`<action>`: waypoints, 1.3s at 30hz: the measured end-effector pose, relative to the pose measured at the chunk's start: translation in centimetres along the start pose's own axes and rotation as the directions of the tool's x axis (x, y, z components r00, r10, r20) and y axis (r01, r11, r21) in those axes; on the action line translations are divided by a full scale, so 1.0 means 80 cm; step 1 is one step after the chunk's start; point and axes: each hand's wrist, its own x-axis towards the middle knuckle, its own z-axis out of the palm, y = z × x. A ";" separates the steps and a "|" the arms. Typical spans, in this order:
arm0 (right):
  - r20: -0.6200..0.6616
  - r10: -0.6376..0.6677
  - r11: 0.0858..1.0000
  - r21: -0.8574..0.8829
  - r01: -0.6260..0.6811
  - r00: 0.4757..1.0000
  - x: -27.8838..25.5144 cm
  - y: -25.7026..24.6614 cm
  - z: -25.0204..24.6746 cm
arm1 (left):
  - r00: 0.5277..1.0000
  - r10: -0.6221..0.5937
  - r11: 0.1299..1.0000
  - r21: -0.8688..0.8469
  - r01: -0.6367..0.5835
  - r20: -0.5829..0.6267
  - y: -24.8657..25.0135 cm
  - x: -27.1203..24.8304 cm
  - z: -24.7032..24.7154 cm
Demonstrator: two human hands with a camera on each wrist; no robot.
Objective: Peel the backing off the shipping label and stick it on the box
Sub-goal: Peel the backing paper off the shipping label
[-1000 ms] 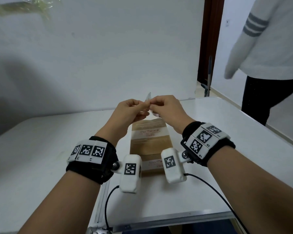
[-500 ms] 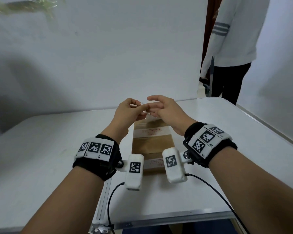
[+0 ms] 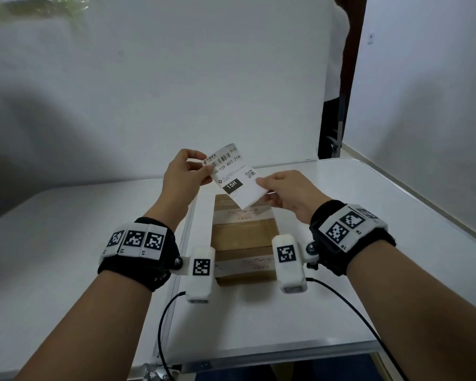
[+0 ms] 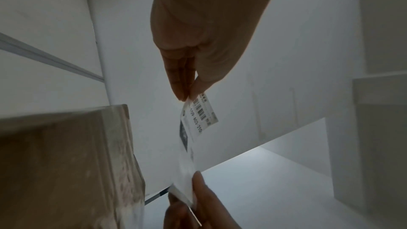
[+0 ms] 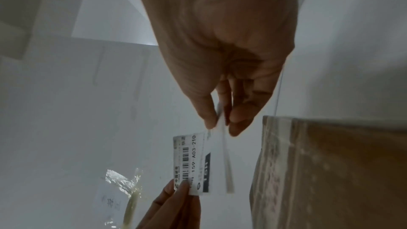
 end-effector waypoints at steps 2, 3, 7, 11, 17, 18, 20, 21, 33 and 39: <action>0.009 -0.003 0.999 0.054 0.003 1.000 -0.004 0.001 -0.001 | 1.000 0.002 0.999 0.037 -0.002 -0.009 0.000 0.003 -0.002; 0.013 -0.002 0.996 0.090 0.000 1.000 -0.005 0.002 -0.001 | 0.999 0.027 0.995 0.099 -0.024 -0.022 0.000 0.004 -0.003; 0.058 0.015 0.948 0.317 -0.033 0.998 -0.012 0.005 -0.001 | 0.883 0.469 0.769 0.486 -0.416 0.014 0.016 -0.015 0.011; 0.144 0.020 0.883 0.462 -0.085 0.989 -0.021 0.007 0.002 | 0.850 0.426 0.732 0.434 -0.525 0.310 0.027 -0.045 0.031; 0.173 0.017 0.876 0.472 -0.098 0.985 -0.030 0.011 0.001 | 0.884 0.243 0.785 0.454 -0.421 0.399 0.007 -0.057 0.034; 0.179 0.019 0.871 0.481 -0.104 0.984 -0.030 0.013 0.000 | 0.889 0.240 0.789 0.455 -0.413 0.390 0.006 -0.059 0.035; 0.186 0.017 0.850 0.515 -0.112 0.982 -0.031 0.017 -0.001 | 0.899 0.242 0.795 0.457 -0.400 0.366 0.003 -0.061 0.037; 0.181 0.016 0.842 0.527 -0.110 0.983 -0.032 0.019 -0.001 | 0.902 0.245 0.796 0.456 -0.397 0.356 0.002 -0.062 0.038; 0.110 -0.033 0.859 0.511 -0.029 0.993 -0.035 0.026 -0.003 | 0.852 0.360 0.711 0.479 -0.515 0.381 -0.009 -0.059 0.047; 0.104 -0.006 0.844 0.534 -0.050 0.995 -0.037 0.028 -0.003 | 0.817 0.408 0.562 0.593 -0.576 0.407 -0.014 -0.058 0.045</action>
